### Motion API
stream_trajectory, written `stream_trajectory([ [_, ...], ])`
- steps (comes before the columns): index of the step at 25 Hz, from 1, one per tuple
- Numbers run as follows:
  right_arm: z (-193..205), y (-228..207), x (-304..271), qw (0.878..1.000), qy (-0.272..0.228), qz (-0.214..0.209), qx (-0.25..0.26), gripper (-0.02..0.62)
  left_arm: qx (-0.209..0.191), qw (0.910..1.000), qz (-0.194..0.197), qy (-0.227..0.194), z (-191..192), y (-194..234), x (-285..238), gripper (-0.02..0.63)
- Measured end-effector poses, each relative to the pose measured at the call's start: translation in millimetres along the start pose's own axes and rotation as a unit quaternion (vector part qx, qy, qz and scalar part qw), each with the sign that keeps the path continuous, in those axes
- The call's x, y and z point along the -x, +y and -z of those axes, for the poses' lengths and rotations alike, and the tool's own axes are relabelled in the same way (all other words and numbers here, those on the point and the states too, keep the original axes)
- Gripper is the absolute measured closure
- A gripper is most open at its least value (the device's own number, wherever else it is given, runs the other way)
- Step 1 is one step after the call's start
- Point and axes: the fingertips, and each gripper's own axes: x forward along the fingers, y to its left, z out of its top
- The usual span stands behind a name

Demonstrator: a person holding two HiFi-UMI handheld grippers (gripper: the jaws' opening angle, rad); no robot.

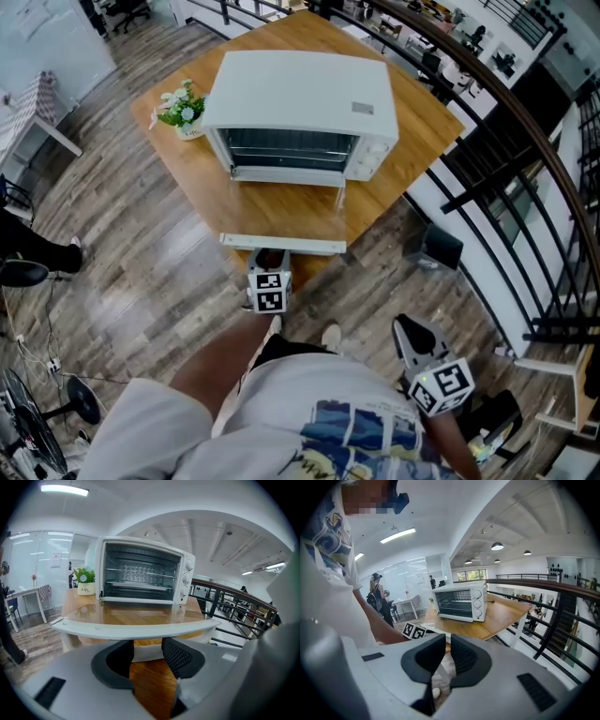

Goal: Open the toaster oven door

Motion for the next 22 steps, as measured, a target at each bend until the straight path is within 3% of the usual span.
stream_trajectory([
  [22, 0.2, 16.5, -6.0, 1.0, -0.016, -0.01, -0.002, 0.563, 0.001, 1.0, 0.002, 0.003, 0.7, 0.5, 0.3, 0.426],
])
